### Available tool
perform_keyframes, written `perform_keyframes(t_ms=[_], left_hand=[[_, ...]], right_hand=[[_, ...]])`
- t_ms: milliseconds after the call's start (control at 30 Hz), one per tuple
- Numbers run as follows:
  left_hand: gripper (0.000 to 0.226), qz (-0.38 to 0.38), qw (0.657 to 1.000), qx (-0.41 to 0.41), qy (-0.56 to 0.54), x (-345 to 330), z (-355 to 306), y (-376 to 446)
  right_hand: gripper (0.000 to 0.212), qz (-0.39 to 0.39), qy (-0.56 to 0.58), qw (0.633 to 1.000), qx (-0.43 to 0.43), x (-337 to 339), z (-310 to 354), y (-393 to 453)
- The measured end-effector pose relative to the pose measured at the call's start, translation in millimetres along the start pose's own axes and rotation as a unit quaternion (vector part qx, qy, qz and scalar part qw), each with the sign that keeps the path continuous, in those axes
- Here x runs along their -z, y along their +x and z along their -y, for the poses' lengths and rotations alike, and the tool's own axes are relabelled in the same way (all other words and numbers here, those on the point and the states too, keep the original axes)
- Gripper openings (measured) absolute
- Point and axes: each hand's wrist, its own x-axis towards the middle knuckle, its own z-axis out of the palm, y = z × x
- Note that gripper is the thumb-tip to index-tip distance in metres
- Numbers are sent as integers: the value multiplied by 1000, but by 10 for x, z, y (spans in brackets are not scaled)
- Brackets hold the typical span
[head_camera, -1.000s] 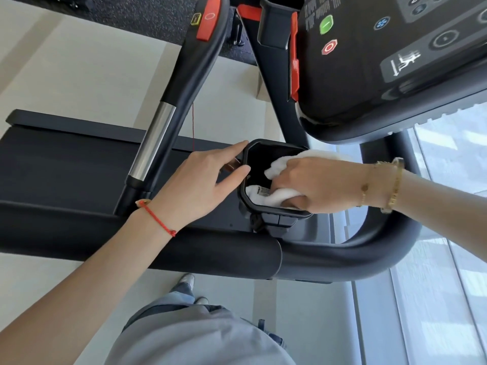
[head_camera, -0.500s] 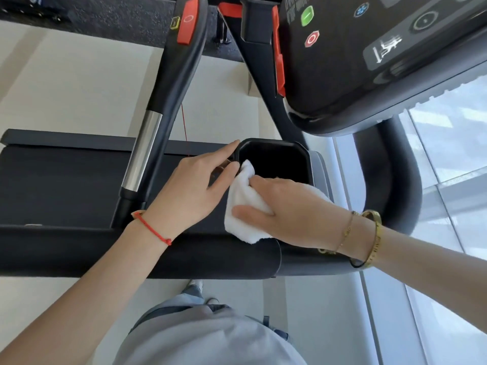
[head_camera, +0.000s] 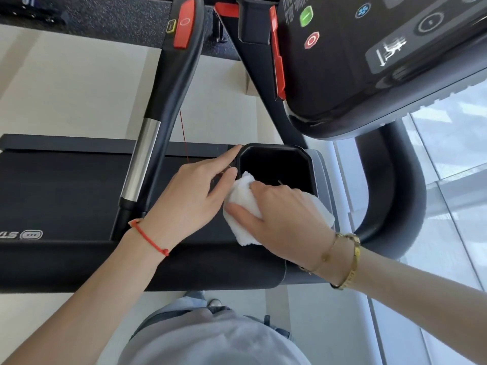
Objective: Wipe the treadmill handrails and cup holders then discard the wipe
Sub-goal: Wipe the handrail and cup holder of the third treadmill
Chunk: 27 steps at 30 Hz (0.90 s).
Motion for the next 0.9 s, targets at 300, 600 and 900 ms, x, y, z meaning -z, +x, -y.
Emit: perform_keyframes(t_ms=[300, 600, 900], left_hand=[[53, 11, 999, -16, 32, 55, -51, -96], [46, -13, 1000, -9, -13, 21, -4, -52], [49, -12, 999, -43, 6, -13, 37, -75]], right_hand=[[44, -48, -5, 999, -24, -103, 92, 20], [33, -10, 179, 977, -115, -98, 117, 348], [36, 17, -56, 986, 158, 93, -294, -143]])
